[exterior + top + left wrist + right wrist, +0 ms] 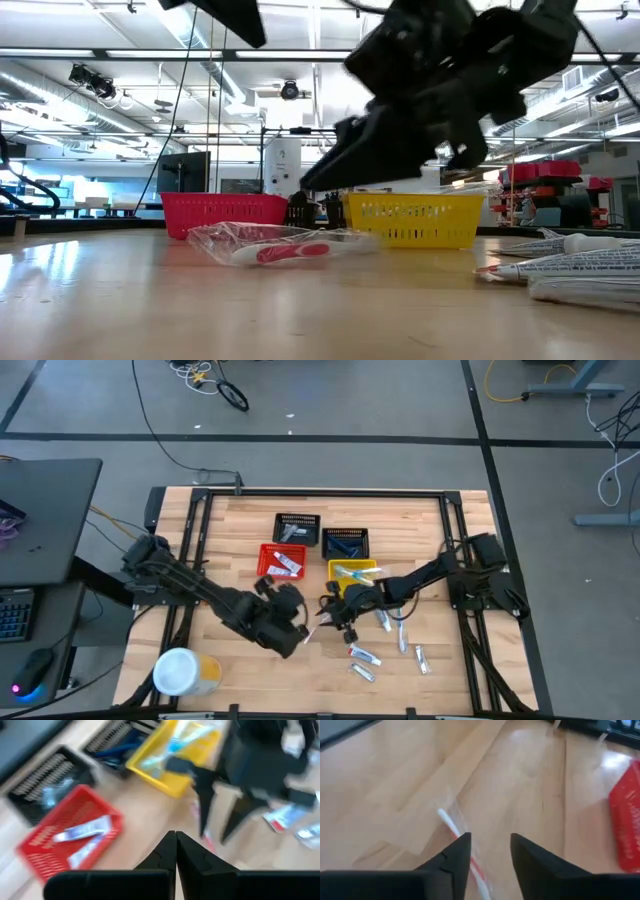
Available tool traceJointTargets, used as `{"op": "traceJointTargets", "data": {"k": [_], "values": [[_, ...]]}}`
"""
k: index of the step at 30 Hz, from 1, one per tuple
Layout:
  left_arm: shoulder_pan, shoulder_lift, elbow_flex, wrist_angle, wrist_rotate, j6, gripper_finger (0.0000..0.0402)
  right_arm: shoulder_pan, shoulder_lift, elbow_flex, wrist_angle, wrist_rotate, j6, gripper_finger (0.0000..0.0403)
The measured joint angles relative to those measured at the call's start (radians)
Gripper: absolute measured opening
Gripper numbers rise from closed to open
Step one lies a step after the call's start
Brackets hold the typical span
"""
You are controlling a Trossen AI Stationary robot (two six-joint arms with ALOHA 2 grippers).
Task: Pick & Place Travel size toiletries
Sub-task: Put the orange toothbrush into the yellow bin
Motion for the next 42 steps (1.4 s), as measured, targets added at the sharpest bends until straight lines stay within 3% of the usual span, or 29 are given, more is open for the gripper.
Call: {"op": "traceJointTargets", "data": {"k": [6, 9, 13, 16, 23, 27, 30, 33, 37, 40, 42], "values": [[-0.010, -0.016, 0.000, -0.067, -0.027, -0.056, 0.0011, 0.007, 0.093, 0.121, -0.231, 0.083, -0.026, 0.0172], [-0.010, -0.014, -0.001, -0.064, -0.024, -0.047, 0.0015, 0.005, 0.106, 0.175, -0.359, 0.054, -0.016, 0.0172], [-0.009, -0.014, -0.001, -0.063, -0.034, -0.047, 0.0011, 0.005, 0.112, 0.183, -0.363, 0.037, -0.008, 0.0170], [-0.009, -0.014, -0.001, -0.063, -0.031, -0.047, 0.0007, 0.005, 0.112, 0.183, -0.368, 0.042, 0.004, 0.0147], [-0.009, -0.014, -0.002, -0.063, -0.059, -0.050, 0.0016, -0.013, 0.109, 0.181, -0.353, 0.098, 0.099, 0.0025], [-0.009, -0.013, -0.002, -0.064, -0.072, -0.048, 0.0013, -0.006, 0.056, 0.181, -0.340, 0.003, 0.150, 0.0022], [-0.009, -0.013, -0.002, -0.064, -0.079, -0.047, 0.0009, 0.006, -0.037, 0.189, -0.353, 0.016, 0.166, 0.0022], [-0.010, -0.013, -0.002, -0.064, -0.079, -0.049, 0.0009, 0.014, -0.155, 0.188, -0.472, 0.113, 0.173, 0.0022], [-0.011, -0.013, -0.002, -0.064, -0.078, -0.049, 0.0014, 0.013, -0.314, 0.189, -0.748, 0.331, 0.235, 0.0022], [-0.011, -0.012, -0.002, -0.064, -0.079, -0.046, 0.0014, -0.003, -0.366, 0.188, -0.994, 0.477, 0.304, 0.0023], [-0.011, -0.012, -0.002, -0.064, -0.082, -0.043, 0.0012, -0.014, -0.369, 0.188, -1.104, 0.512, 0.344, 0.0023]]}}
